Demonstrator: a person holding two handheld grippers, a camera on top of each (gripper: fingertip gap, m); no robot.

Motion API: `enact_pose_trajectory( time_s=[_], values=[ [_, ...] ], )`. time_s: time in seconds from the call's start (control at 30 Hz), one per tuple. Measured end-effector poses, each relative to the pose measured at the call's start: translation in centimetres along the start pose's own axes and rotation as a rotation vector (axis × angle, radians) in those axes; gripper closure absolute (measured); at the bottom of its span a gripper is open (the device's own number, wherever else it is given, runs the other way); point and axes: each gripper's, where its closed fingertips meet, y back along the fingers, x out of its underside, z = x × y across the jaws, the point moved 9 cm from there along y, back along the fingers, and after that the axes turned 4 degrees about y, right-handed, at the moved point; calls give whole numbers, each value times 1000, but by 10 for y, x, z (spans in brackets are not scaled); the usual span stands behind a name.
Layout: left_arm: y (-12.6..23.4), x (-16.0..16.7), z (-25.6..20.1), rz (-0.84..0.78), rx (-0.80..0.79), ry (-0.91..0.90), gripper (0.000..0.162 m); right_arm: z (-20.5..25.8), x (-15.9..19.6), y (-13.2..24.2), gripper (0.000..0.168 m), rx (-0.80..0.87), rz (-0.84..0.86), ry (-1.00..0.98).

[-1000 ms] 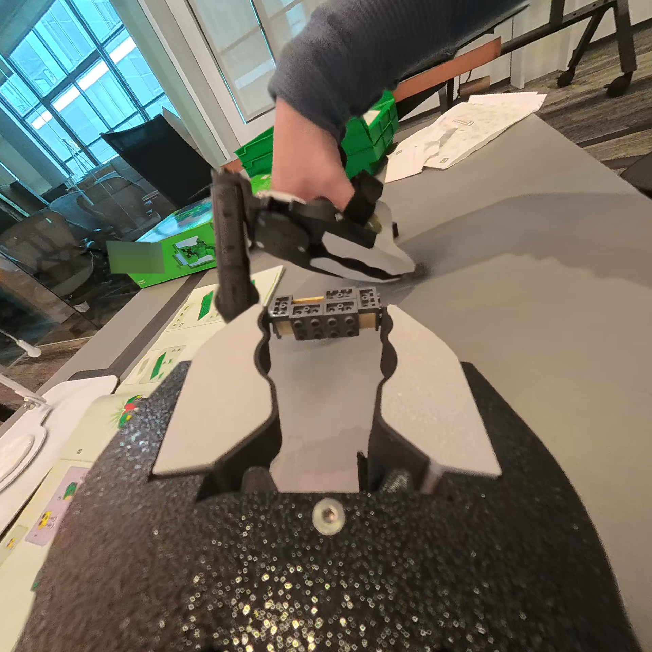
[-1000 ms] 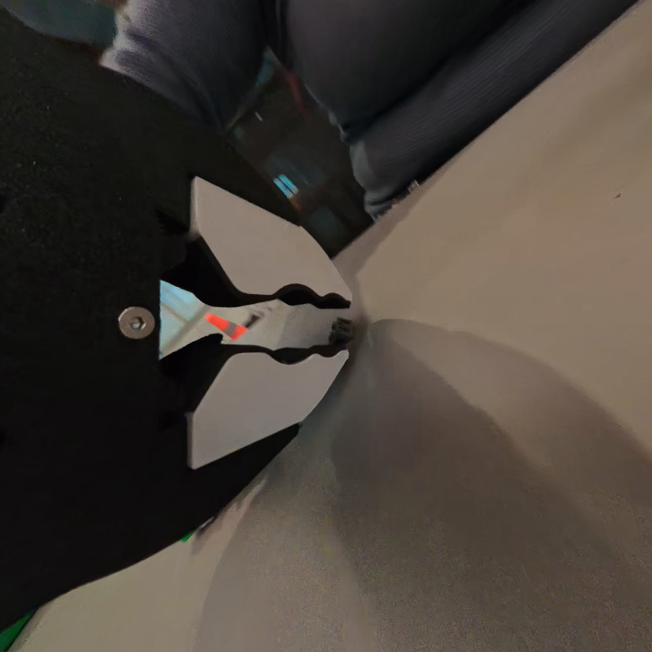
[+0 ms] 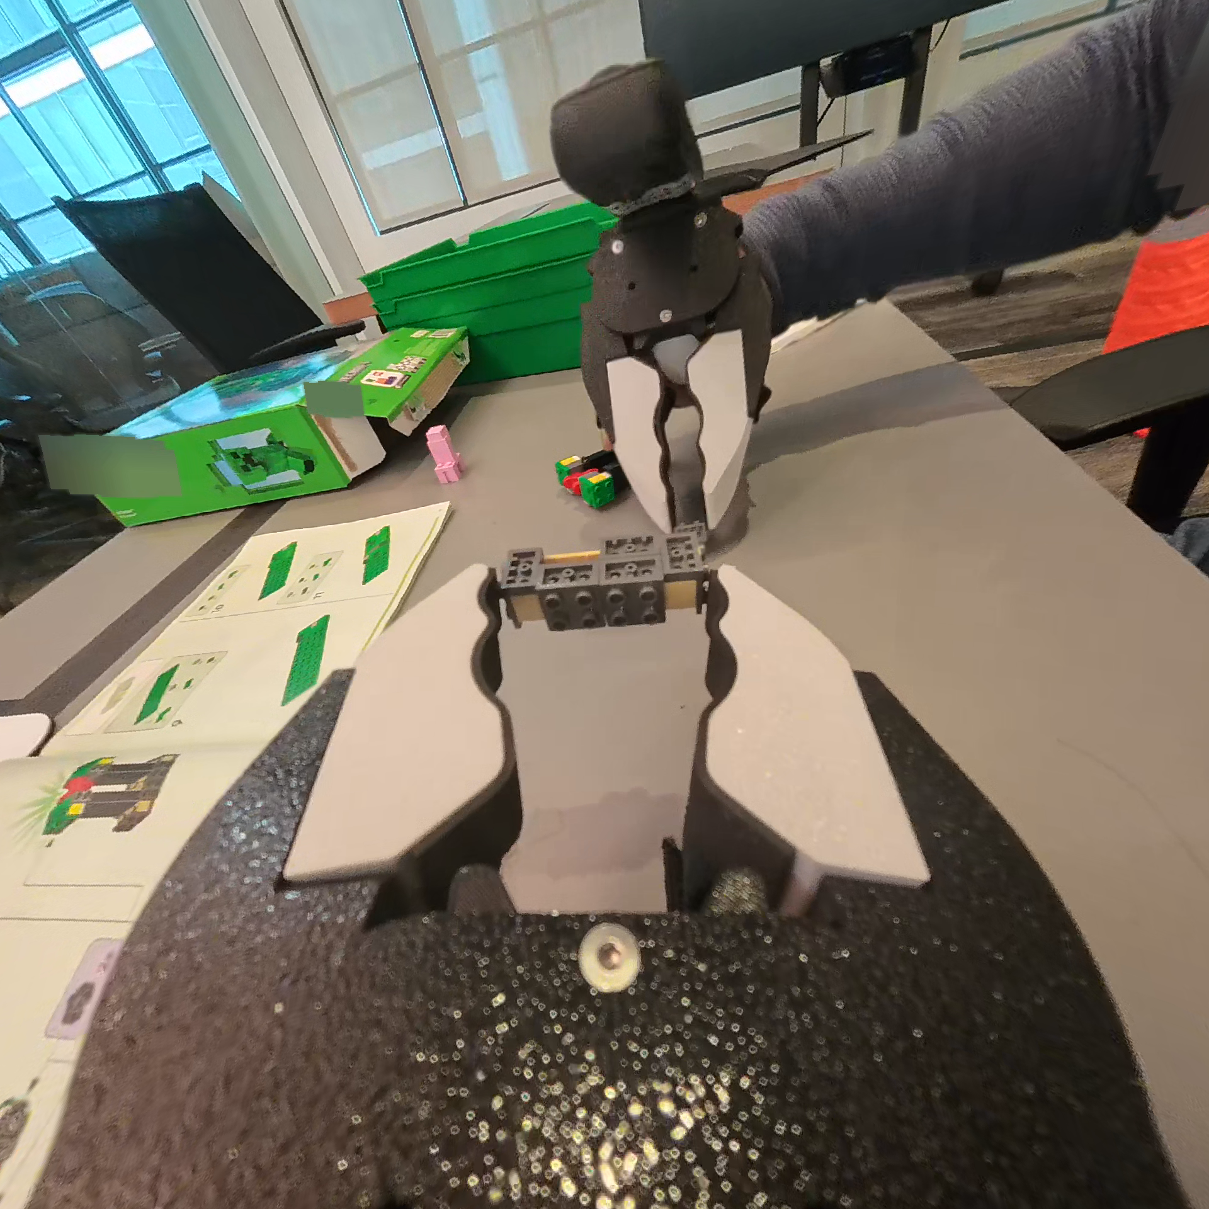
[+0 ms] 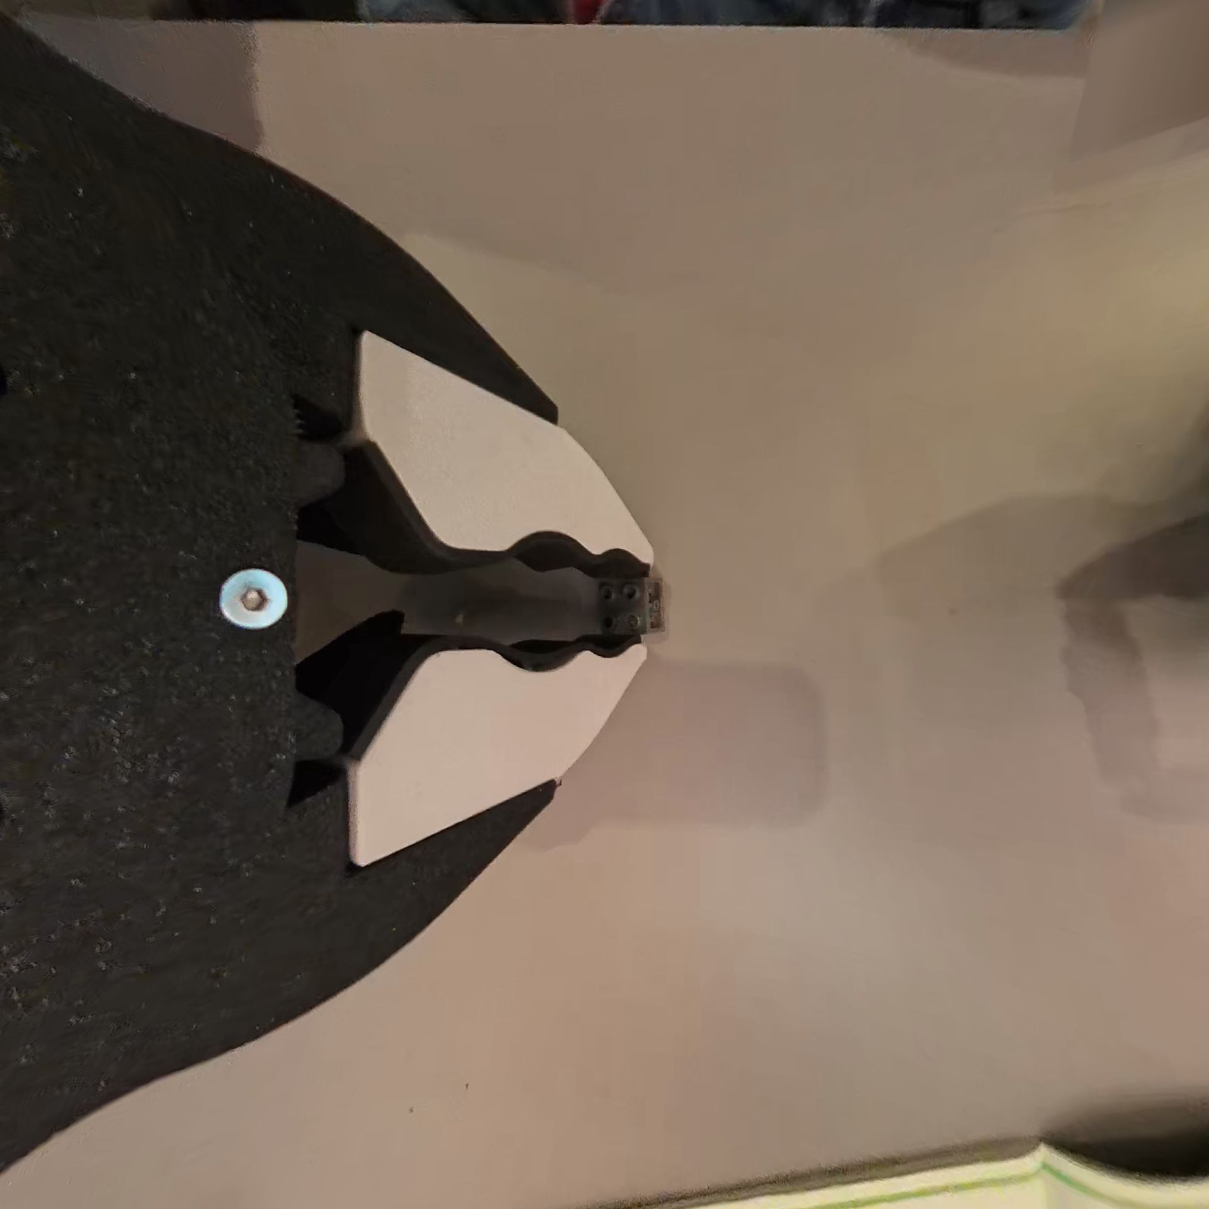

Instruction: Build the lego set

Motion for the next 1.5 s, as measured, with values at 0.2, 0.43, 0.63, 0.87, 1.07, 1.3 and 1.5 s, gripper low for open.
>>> enact_pose_trajectory(
  time_s=[0.2,0.43,0.63,0.87,1.07,1.3,1.5],
  values=[
    [-1,3,1,15,14,31,102,5,-14,-19,152,163,24,-297],
    [-1,3,2,18,18,35,102,26,-15,-21,136,314,5,-356],
    [-2,4,1,23,28,37,102,39,-19,-22,138,159,-78,-287],
    [-2,3,1,17,41,46,102,25,-36,-16,150,195,61,-50],
    [-2,2,0,11,50,45,102,16,-43,-30,153,135,200,47],
    [-3,1,-1,6,81,63,102,10,-45,-32,163,75,219,34],
    [-2,1,1,-8,98,98,102,16,-46,-33,163,129,228,94]
  ],
)
